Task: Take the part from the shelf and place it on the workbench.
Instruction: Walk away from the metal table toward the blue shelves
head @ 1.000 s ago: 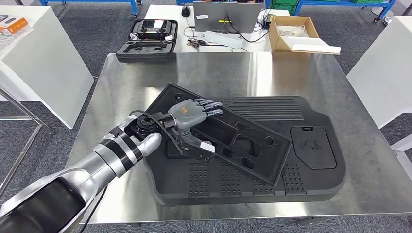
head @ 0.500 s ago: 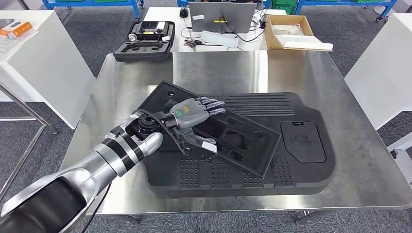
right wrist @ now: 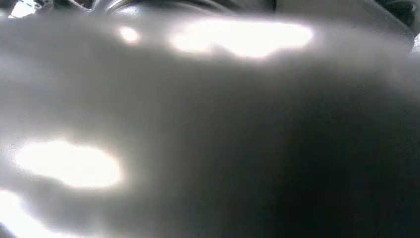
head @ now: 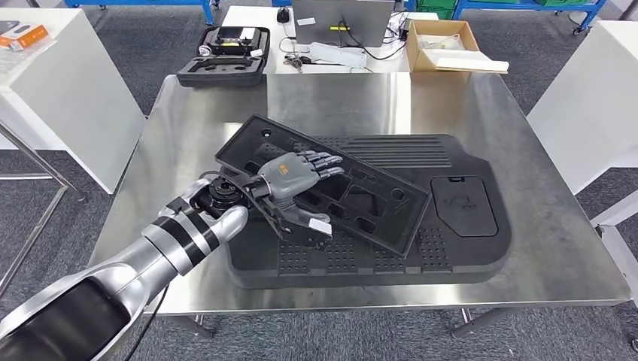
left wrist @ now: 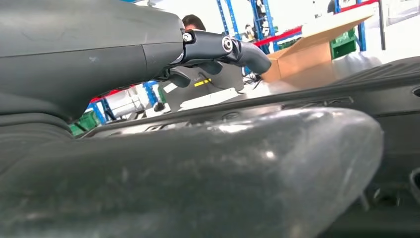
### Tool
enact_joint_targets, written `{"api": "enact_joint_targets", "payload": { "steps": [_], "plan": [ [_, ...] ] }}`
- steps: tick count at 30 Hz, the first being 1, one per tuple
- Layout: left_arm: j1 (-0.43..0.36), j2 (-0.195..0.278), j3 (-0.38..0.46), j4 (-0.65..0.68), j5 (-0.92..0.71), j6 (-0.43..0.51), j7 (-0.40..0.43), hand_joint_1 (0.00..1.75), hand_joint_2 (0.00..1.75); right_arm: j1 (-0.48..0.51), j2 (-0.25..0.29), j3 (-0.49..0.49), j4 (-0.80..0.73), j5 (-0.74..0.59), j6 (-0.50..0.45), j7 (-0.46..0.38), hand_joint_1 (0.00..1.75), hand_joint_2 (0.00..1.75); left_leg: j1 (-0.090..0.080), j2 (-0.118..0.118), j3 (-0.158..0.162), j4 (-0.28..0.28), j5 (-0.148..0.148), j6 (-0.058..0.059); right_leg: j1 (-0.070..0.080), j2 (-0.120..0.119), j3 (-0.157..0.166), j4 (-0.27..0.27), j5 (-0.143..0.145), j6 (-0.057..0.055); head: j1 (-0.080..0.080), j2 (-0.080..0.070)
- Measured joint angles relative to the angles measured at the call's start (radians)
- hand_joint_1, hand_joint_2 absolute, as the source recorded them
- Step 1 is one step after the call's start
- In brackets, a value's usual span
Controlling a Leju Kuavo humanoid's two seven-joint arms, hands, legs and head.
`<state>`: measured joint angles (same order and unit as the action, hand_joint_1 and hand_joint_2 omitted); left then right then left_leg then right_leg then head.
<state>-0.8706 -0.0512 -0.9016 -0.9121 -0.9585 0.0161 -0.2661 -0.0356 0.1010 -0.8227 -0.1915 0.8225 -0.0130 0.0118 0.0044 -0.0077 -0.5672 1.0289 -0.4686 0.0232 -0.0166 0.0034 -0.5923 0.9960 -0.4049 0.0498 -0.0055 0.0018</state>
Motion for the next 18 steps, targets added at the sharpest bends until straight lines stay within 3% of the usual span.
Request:
{"api": "enact_joint_targets", "payload": {
  "steps": [2,3,5,7,8,10,12,13,16,18],
  "plan": [
    [-0.002,-0.001,0.000,-0.001,0.000,0.000,0.000,0.00,0.00,0.000,0.000,0.000,0.000,0.000,0.000,0.000,0.00,0.00,0.002,0.002,-0.010,-0.007,0.015,0.019,0.000,0.000,-0.020,0.026,-0.021,0.005,0.002,0.000],
    [-0.003,-0.001,0.000,-0.002,0.001,0.000,0.000,0.00,0.00,0.000,0.000,-0.001,0.000,0.000,0.000,0.000,0.00,0.00,0.004,0.003,-0.018,-0.010,0.024,0.027,0.000,0.000,-0.040,0.068,-0.050,0.002,0.003,0.000],
    [-0.004,-0.002,0.000,-0.002,0.001,0.000,0.000,0.00,0.00,0.000,0.000,-0.001,0.000,0.000,0.000,0.000,0.00,0.00,0.003,0.004,-0.040,-0.010,0.040,0.036,0.000,0.000,-0.093,0.202,-0.123,-0.005,0.006,0.000],
    [-0.002,-0.002,-0.001,-0.002,0.001,0.000,0.000,0.00,0.00,0.000,0.000,-0.001,0.000,0.000,0.000,0.000,0.00,0.00,0.001,0.004,-0.063,-0.009,0.056,0.037,0.000,0.000,-0.118,0.292,-0.158,0.000,0.006,0.000],
    [-0.001,-0.002,-0.001,-0.002,0.001,0.000,0.000,0.00,0.00,0.000,0.000,-0.001,0.000,0.001,0.000,0.000,0.00,0.00,0.000,0.004,-0.073,-0.009,0.065,0.036,0.000,0.000,-0.102,0.282,-0.151,0.007,0.007,0.000],
    [-0.002,-0.002,0.000,-0.002,0.002,0.000,0.000,0.00,0.00,-0.001,-0.001,-0.001,0.000,0.002,0.000,0.000,0.00,0.00,-0.002,0.003,-0.091,-0.009,0.081,0.032,0.002,-0.001,-0.016,0.160,-0.113,0.017,0.007,0.000],
    [-0.002,-0.002,0.001,-0.003,0.003,0.000,0.000,0.00,0.00,-0.004,-0.004,-0.001,-0.001,0.003,0.000,0.000,0.00,0.00,-0.004,0.003,-0.104,-0.009,0.098,0.023,0.008,-0.001,0.072,0.026,-0.090,0.010,0.006,0.000],
    [-0.002,-0.002,0.002,-0.004,0.004,0.001,0.001,0.00,0.00,-0.005,-0.005,-0.002,-0.002,0.003,0.000,0.000,0.00,0.00,-0.004,0.003,-0.107,-0.010,0.105,0.018,0.012,0.000,0.089,-0.007,-0.088,0.003,0.006,0.000],
    [-0.002,0.000,0.003,-0.006,0.006,0.001,0.001,0.00,0.00,-0.006,-0.004,-0.002,-0.002,0.004,0.000,0.000,0.00,0.00,-0.002,0.003,-0.112,-0.016,0.119,-0.003,0.011,-0.001,0.078,-0.022,-0.070,-0.017,0.007,0.000],
    [-0.002,0.002,0.005,-0.007,0.008,0.001,0.001,0.00,0.00,-0.006,-0.003,-0.003,-0.002,0.005,0.000,0.000,0.00,0.00,-0.001,0.003,-0.132,0.025,0.065,-0.014,0.000,-0.004,0.068,-0.029,-0.048,-0.034,0.004,0.000]
  ]
}}
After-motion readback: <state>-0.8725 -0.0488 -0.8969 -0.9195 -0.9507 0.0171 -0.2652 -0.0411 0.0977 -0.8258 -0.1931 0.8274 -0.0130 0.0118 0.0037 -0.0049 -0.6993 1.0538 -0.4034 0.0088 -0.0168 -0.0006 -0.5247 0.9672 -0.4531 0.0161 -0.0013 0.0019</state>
